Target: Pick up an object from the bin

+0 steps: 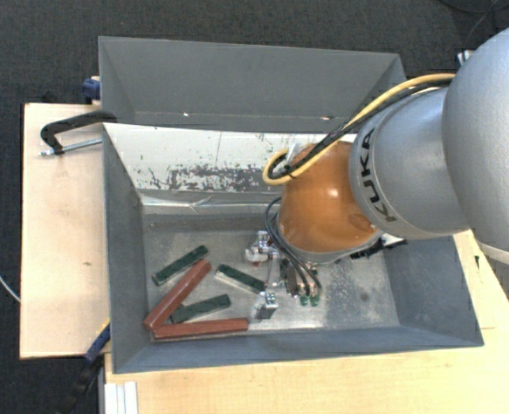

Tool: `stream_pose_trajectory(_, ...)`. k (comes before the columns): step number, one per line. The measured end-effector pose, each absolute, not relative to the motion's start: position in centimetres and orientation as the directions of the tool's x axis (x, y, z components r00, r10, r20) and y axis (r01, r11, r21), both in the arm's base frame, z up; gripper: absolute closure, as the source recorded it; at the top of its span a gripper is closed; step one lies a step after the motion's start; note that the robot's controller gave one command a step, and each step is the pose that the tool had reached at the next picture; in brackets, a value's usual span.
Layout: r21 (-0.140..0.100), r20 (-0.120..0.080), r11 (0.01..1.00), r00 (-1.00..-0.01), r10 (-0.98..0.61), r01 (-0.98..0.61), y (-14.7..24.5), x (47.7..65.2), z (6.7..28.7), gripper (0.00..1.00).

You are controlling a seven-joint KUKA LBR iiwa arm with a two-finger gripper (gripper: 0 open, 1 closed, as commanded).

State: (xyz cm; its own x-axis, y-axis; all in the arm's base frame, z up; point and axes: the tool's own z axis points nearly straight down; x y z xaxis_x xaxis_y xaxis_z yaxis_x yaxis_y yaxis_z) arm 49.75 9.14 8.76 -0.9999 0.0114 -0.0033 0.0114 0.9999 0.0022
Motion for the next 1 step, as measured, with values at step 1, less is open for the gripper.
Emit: stream_pose_trajectory(1, 0.002, -0.002, 1.0, -1.0, 0.012, 0.012, 9.11, 49.7, 8.72, 1.0)
